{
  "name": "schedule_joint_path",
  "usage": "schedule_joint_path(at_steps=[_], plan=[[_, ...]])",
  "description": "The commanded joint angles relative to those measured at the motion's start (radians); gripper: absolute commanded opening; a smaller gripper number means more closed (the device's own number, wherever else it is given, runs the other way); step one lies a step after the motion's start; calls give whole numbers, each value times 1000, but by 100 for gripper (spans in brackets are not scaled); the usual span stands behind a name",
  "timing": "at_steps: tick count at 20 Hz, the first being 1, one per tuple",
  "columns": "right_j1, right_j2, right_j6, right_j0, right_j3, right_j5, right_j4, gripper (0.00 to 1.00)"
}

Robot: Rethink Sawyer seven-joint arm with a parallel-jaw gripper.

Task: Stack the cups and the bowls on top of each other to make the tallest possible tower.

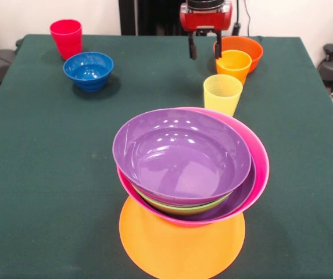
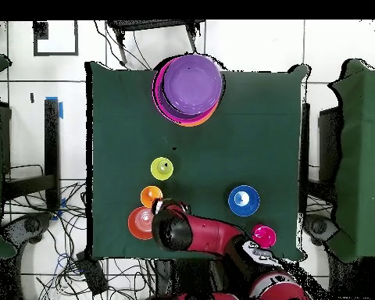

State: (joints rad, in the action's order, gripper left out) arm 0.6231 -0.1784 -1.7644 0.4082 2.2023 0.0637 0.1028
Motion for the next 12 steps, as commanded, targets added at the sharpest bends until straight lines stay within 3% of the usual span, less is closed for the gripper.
schedule_joint_path(at_steps=[1,12], plan=[[-122,-51,-171,-20,1,75,32,100],[-64,-68,-193,-36,31,47,1,100]])
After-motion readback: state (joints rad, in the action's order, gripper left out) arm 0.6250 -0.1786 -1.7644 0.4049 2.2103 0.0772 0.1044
